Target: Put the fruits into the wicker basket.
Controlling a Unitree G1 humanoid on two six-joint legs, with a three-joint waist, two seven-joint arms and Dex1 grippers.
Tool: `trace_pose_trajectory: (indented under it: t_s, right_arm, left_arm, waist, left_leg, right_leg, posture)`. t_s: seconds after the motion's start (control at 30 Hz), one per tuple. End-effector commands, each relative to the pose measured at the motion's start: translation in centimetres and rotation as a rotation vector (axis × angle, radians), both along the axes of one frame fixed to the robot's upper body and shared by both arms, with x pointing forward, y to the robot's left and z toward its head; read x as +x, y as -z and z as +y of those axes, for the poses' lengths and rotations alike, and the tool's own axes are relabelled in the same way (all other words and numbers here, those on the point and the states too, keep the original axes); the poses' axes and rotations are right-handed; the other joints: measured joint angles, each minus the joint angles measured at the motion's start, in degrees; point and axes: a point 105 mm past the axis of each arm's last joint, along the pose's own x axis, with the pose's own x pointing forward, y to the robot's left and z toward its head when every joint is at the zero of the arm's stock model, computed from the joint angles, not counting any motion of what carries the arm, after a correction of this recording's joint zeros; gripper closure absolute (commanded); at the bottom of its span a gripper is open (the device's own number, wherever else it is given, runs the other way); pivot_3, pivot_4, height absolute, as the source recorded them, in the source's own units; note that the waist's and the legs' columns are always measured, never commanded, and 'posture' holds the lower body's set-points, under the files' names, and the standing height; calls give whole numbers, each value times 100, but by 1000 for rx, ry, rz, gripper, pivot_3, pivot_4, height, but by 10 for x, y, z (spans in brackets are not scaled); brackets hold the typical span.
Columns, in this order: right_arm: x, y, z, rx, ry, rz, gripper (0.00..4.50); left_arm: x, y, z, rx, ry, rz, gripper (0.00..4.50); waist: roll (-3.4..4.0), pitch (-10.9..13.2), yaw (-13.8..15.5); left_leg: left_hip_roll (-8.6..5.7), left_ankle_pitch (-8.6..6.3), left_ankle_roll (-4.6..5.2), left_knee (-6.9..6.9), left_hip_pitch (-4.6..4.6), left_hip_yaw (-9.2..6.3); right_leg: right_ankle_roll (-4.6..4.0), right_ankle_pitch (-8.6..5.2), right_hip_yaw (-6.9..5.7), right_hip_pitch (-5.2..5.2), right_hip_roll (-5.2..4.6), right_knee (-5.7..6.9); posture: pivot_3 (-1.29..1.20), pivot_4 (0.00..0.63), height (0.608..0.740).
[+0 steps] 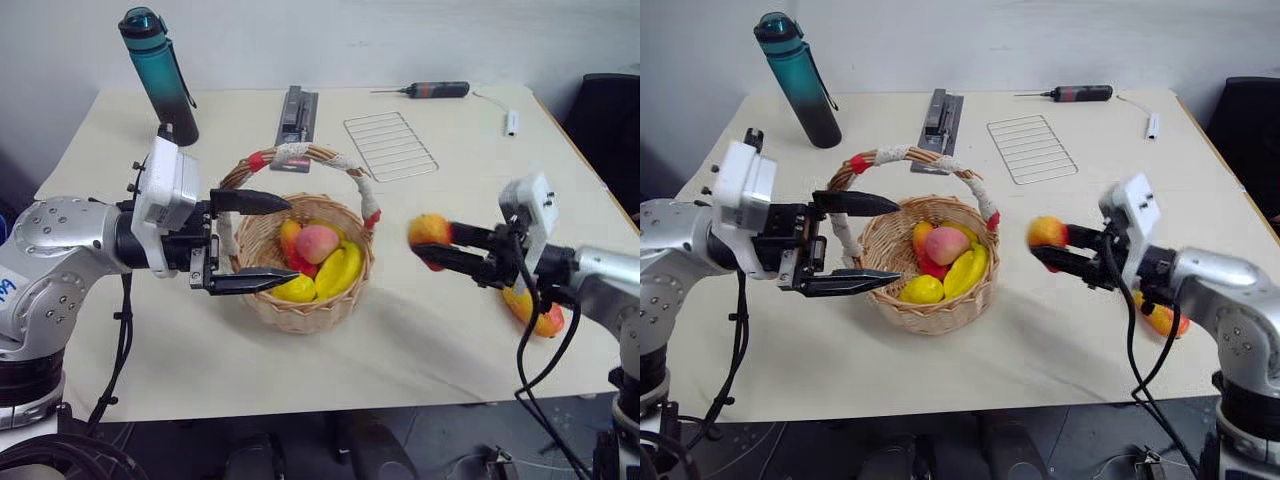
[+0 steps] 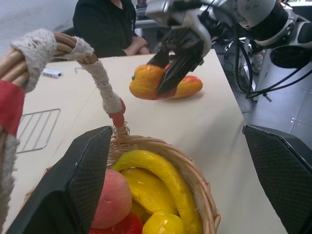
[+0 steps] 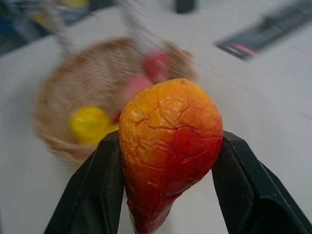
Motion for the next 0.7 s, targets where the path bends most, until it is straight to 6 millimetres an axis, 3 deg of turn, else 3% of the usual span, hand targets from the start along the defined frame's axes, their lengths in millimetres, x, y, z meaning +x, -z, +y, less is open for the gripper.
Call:
trace_pose_trajectory:
  t_s: [0.03, 0.2, 0.33, 0.43, 0.57, 0.7]
  right_arm:
    - [-12, 3, 33, -7, -164, -11, 2416]
    - [-7, 6, 63, 10, -262, -34, 2416]
    - [16, 16, 84, 28, -241, -30, 2416]
    - [26, 25, 92, 11, -221, -6, 1388]
    - [26, 19, 87, 33, -213, -1, 21]
    - [9, 1, 54, 55, -201, -21, 21]
  left_arm:
    - [-9, -3, -8, 24, 26, -38, 0]
    - [-16, -1, -7, 47, 18, -34, 0]
    - [-22, 1, -5, 65, 10, -27, 0]
    - [-21, -3, -5, 64, -1, -36, 0]
    - [-16, -6, -6, 54, -2, -41, 0]
    - [-15, -6, -12, 39, 36, -42, 0]
  waist:
    - [-16, -6, 23]
    - [-19, -8, 46]
    - [-20, -8, 47]
    - [-20, -8, 65]
    - [-20, -8, 81]
    - [-20, -8, 135]
  left_leg:
    - [0, 0, 0, 2, -1, -5]
    - [-3, -1, 6, 8, -11, -3]
    - [1, -3, 5, 8, -10, 0]
    - [1, -2, 4, 7, -11, -3]
    - [-2, -6, 10, 10, -15, -2]
    - [-2, -9, 10, 8, -18, -5]
  right_leg:
    - [-2, 1, -5, 1, -2, -1]
    - [-3, 1, -4, -3, -9, -6]
    - [-4, 1, -5, -8, -7, -2]
    - [-7, 0, -8, -9, -8, -1]
    - [-7, 0, -10, -9, -13, -3]
    - [-7, 1, -16, -10, -15, -5]
  posture:
    - [0, 150, 740]
    - [0, 150, 740]
    - [0, 150, 740]
    - [0, 150, 740]
    - [0, 150, 740]
    - [0, 150, 740]
